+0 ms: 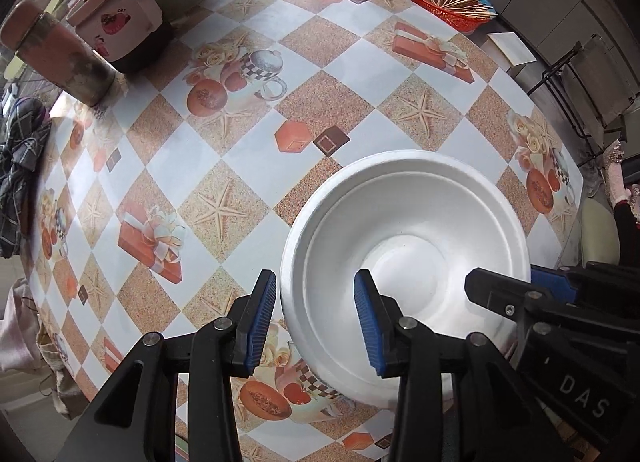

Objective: Organize plates and bowls

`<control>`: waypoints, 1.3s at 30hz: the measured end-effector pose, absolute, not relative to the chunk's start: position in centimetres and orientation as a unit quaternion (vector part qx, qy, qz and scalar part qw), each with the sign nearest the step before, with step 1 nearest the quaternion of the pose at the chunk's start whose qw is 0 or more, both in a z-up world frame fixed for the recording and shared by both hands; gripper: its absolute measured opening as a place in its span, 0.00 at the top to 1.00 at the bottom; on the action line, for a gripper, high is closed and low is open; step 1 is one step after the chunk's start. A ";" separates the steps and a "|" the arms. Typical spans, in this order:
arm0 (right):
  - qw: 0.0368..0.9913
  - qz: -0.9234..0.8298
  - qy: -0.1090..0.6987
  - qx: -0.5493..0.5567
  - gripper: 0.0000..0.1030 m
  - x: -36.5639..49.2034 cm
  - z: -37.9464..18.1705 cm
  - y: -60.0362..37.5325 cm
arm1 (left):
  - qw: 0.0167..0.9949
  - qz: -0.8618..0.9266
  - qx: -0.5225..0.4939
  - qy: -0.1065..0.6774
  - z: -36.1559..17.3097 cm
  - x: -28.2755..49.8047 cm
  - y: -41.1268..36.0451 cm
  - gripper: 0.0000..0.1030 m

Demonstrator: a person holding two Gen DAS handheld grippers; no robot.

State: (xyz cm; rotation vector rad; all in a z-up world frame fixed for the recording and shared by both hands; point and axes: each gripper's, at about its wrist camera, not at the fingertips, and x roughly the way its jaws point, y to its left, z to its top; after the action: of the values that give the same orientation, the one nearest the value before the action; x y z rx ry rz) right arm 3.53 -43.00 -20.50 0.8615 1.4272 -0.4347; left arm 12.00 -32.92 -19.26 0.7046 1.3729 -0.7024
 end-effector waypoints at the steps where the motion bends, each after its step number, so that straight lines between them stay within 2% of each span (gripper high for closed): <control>1: 0.649 -0.194 0.630 0.380 0.78 3.4 -20.7 -43.2 | 0.665 -0.305 0.309 0.608 -19.3 12.4 -32.7 0.50; 2: 0.648 -0.197 0.629 0.382 0.69 3.2 -20.8 -43.5 | 0.667 -0.300 0.305 0.610 -19.3 12.7 -32.4 0.47; 3: 0.648 -0.200 0.626 0.386 0.44 2.9 -20.9 -43.8 | 0.667 -0.297 0.301 0.613 -19.3 13.1 -32.0 0.46; 5: 0.648 -0.209 0.616 0.395 0.13 2.2 -20.7 -44.5 | 0.668 -0.294 0.294 0.618 -19.2 13.8 -31.2 0.43; 15: 0.679 -0.200 0.611 0.355 0.12 4.5 -18.0 -44.2 | 0.661 -0.258 0.269 0.651 -19.7 15.4 -26.6 0.41; 16: 0.687 -0.194 0.610 0.344 0.11 5.0 -17.5 -43.8 | 0.658 -0.256 0.269 0.655 -19.9 15.3 -26.1 0.41; 17: 0.695 -0.188 0.608 0.334 0.00 5.5 -17.0 -43.4 | 0.655 -0.255 0.269 0.659 -20.1 15.2 -25.8 0.41; 21: 0.720 -0.182 0.600 0.297 0.00 6.6 -15.4 -42.7 | 0.644 -0.254 0.281 0.665 -20.7 14.6 -24.8 0.41; 39: 0.658 -0.244 0.615 0.360 0.00 -0.2 -18.5 -45.6 | 0.634 -0.275 0.289 0.663 -20.5 12.8 -25.7 0.38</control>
State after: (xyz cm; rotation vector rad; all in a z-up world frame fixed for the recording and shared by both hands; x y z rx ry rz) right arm -0.23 -45.59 -18.48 0.8146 1.3935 -0.5535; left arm 12.82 -25.75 -20.54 0.6607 1.5156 -0.6297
